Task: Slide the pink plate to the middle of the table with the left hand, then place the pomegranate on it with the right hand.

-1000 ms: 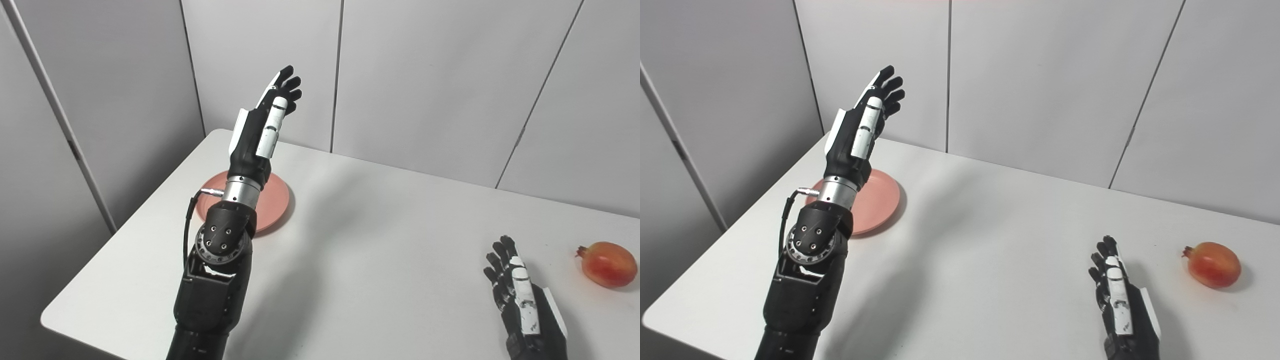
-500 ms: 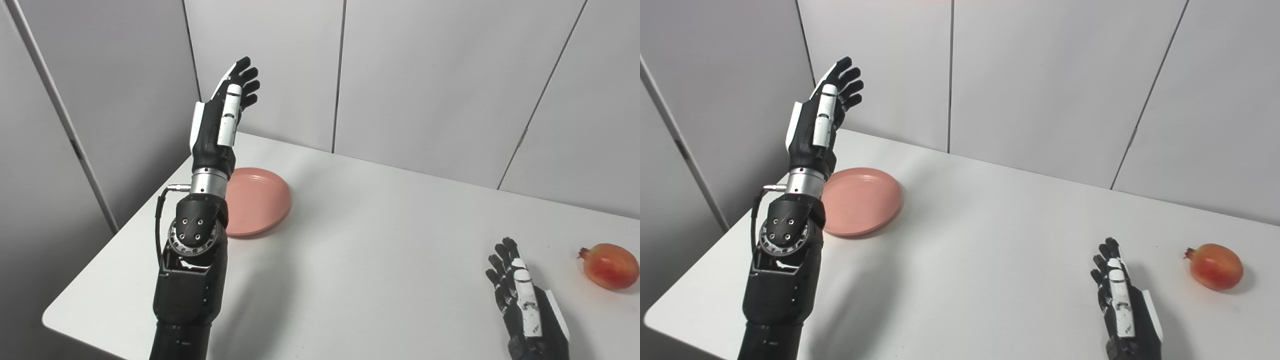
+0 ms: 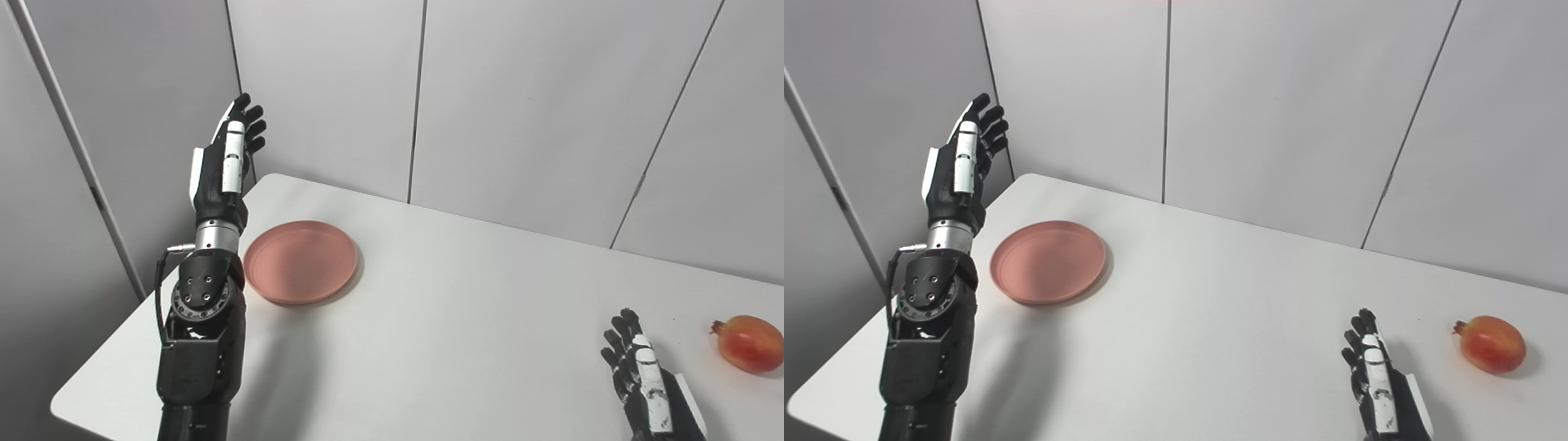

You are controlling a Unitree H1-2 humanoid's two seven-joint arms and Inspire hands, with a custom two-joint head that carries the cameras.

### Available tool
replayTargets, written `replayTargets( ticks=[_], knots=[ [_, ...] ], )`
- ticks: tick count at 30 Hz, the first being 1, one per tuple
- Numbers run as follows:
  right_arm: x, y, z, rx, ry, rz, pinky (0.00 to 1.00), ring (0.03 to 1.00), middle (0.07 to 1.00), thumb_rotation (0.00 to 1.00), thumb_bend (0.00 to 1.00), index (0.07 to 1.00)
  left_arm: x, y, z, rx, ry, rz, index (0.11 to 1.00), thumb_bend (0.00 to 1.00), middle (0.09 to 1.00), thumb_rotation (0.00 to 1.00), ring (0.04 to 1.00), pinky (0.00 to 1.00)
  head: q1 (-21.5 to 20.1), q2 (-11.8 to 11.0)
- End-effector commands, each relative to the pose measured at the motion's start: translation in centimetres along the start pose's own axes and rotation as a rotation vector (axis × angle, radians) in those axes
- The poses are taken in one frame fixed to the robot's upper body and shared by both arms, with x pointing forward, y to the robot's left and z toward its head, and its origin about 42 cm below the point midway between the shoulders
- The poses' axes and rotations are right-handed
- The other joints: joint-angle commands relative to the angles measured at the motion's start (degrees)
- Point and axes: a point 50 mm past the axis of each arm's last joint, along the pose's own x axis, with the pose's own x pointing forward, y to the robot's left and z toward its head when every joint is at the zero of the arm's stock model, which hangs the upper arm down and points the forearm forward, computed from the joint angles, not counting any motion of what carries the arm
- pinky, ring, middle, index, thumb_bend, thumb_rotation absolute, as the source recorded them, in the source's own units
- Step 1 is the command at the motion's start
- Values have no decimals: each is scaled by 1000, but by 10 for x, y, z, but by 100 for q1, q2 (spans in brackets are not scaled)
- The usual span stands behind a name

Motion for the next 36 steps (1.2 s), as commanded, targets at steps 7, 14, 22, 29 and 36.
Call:
replayTargets(
  ticks=[7,14,22,29,36],
  knots=[
    [3,3,19,7,-69,16,1000,1000,1000,1000,116,1000,16,19,7,4,-45,27,899,328,918,1000,921,898,-2,15],
    [4,2,19,6,-74,22,1000,1000,1000,1000,103,1000,17,34,-5,-9,-10,31,892,332,923,1000,931,923,21,28],
    [4,2,21,7,-72,21,1000,1000,1000,1000,110,1000,13,44,-20,-22,56,48,925,314,952,1000,950,956,28,48],
    [4,1,22,15,-68,18,1000,1000,1000,1000,105,1000,8,52,-36,-37,94,56,940,303,965,1000,967,983,57,70],
    [4,1,22,12,-75,19,1000,1000,1000,1000,109,1000,7,56,-43,-60,124,70,929,301,963,1000,964,977,76,63]
  ],
)
